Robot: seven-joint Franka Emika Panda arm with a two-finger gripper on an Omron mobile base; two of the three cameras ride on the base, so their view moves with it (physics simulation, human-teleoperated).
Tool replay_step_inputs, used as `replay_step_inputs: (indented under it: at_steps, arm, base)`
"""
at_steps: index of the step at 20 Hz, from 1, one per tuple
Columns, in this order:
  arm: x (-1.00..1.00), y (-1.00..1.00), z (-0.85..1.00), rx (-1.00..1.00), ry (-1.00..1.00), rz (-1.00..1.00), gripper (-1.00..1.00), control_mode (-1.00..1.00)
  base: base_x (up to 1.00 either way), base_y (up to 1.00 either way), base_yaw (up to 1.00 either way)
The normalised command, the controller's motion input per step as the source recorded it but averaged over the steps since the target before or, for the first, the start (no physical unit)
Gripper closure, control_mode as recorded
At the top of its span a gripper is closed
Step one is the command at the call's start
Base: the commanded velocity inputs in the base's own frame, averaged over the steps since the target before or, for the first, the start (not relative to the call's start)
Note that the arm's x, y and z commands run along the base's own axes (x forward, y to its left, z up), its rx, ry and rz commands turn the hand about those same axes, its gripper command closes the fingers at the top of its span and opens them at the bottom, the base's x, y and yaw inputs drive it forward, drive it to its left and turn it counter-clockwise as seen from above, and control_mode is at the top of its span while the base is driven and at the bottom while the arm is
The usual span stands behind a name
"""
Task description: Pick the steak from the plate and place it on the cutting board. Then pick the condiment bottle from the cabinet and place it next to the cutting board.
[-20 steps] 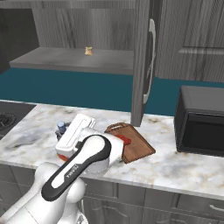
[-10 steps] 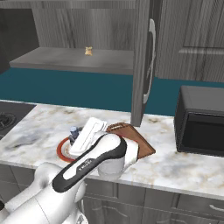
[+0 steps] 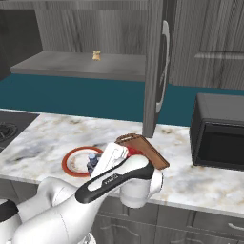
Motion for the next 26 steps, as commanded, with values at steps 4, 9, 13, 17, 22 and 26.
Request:
replay_step_inputs:
  at_steps: [4, 9, 13, 17, 22, 26]
  arm:
    - [0.00, -0.24, -0.21, 0.01, 0.00, 0.00, 1.00, -1.00]
    - [0.00, -0.30, -0.02, 0.00, 0.00, 0.00, 1.00, -1.00]
    - [0.00, -0.32, 0.00, 0.00, 0.00, 0.00, 1.00, -1.00]
    - [0.00, -0.27, -0.05, 0.01, 0.00, 0.00, 1.00, -1.00]
    - [0.00, -0.16, -0.16, 0.02, 0.00, 0.00, 1.00, -1.00]
    - [0.04, -0.02, -0.26, 0.07, -0.01, 0.00, 1.00, -1.00]
  base:
    - [0.00, 0.00, 0.00]
    - [0.00, 0.00, 0.00]
    - [0.00, 0.00, 0.00]
    - [0.00, 0.00, 0.00]
    - [0.00, 0.00, 0.00]
    - [0.00, 0.00, 0.00]
